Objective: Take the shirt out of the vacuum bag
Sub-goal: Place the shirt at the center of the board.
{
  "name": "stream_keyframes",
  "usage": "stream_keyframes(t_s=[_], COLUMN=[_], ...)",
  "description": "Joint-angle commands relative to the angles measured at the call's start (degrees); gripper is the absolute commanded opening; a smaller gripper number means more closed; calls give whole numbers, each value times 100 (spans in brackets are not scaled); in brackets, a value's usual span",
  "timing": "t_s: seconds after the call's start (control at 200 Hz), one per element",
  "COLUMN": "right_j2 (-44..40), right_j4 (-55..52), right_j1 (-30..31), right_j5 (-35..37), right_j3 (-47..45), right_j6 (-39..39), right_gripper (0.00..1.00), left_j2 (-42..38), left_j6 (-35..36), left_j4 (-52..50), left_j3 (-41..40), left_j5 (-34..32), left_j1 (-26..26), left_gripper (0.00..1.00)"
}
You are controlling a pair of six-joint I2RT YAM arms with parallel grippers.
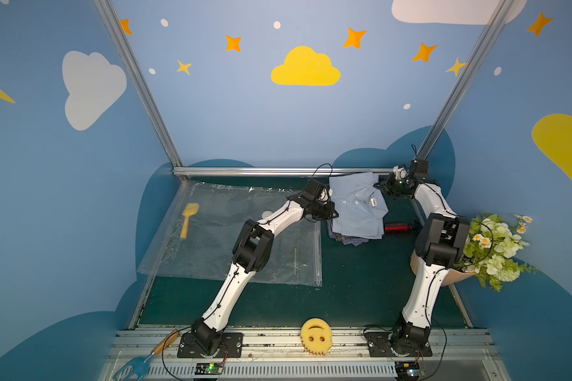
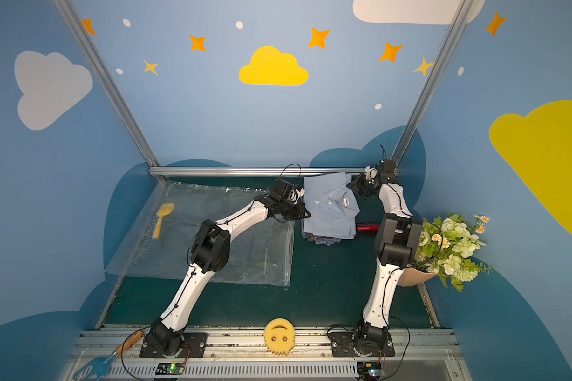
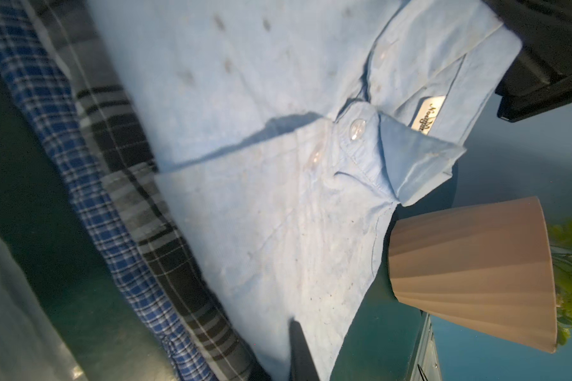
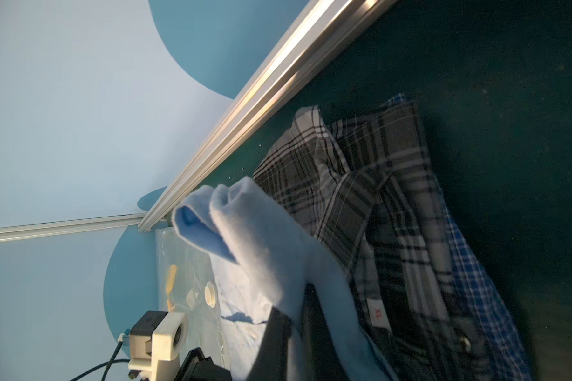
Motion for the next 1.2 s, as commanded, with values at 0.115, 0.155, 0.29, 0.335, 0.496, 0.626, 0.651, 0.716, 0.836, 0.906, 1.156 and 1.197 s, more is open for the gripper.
stream_keyframes(t_s=[0.115,0.155,0.29,0.335,0.496,0.626,0.651,0.716,0.836,0.906,1.156,1.197], right_j2=[492,561,791,882,1019,810,707,420,-105,-440,-725,-605], right_j4=[68,88,159,148,43,-104,-97,-14,59,316,2166,2381], right_j1=[31,30,17,31,22,20,24,53,77,93,368,433], right_j5=[142,171,323,327,335,488,561,703,888,718,-577,-690], right_j3=[536,580,729,822,1133,1221,1152,898,539,195,-1152,-1203], right_j6=[-1,10,61,70,-9,-68,-94,-140,-237,-176,555,645], right_gripper=[0,0,3,12,34,45,45,47,49,49,43,42], left_j2=[60,69,131,162,179,-3,-81,-373,-1000,-1406,-2768,-2967], left_j6=[-249,-266,-299,-323,-350,-374,-383,-422,-342,-302,-217,-198], left_j4=[153,144,187,170,203,158,224,451,661,789,1159,1199], left_j3=[-156,-186,-234,-232,-211,-245,-337,-706,-1338,-1715,-3159,-3442], left_j5=[98,85,59,27,9,-13,-24,-100,-308,-415,-769,-861], left_j1=[-61,-62,-62,-58,28,54,60,50,109,181,656,752], left_gripper=[10,10,14,17,35,48,49,49,50,51,54,54])
